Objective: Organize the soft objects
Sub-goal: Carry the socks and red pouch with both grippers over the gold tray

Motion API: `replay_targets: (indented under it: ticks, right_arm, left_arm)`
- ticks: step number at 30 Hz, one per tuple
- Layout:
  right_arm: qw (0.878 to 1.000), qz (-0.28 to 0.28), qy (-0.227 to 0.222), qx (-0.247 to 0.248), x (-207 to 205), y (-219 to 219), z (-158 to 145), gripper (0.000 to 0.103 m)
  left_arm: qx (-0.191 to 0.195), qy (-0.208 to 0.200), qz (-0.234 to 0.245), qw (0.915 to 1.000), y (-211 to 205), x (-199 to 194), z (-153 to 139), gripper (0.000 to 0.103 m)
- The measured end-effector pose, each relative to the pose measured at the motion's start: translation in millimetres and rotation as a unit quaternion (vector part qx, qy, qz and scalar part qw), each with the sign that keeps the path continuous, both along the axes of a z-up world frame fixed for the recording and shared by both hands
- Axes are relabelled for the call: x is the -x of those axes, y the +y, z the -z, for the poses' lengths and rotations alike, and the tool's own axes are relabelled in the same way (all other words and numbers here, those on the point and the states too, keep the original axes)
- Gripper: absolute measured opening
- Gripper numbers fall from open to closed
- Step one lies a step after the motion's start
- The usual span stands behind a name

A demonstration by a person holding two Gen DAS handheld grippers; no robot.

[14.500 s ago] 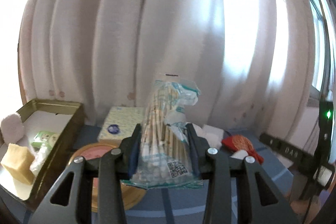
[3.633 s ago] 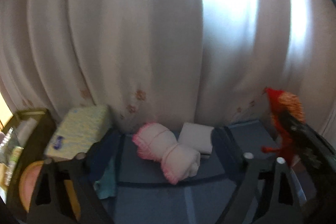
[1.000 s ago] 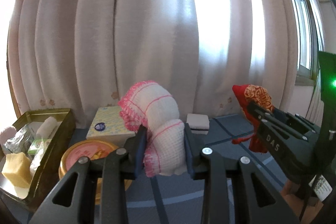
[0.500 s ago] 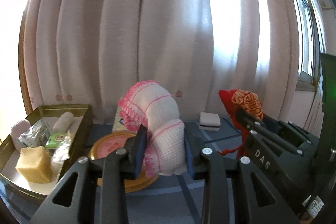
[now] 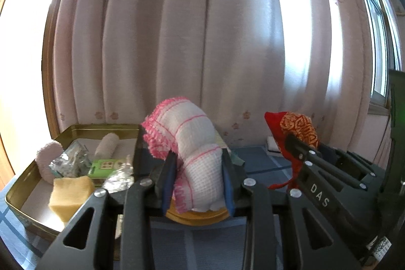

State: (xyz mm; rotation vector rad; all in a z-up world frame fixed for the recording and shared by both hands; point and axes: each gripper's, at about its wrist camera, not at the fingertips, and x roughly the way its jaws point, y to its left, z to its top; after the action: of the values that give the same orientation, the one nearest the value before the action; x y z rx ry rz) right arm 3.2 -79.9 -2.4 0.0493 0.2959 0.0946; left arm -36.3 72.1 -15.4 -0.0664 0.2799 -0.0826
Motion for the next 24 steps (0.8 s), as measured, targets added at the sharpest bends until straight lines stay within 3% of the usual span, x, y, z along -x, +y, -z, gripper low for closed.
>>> replay_targets:
  ticks: [24]
  right_arm:
    - [0.998, -0.066, 0.015, 0.007, -12, 83, 0, 0.027]
  left_arm:
    - [0.000, -0.003, -0.041, 0.9992, 74, 6, 1, 0.031]
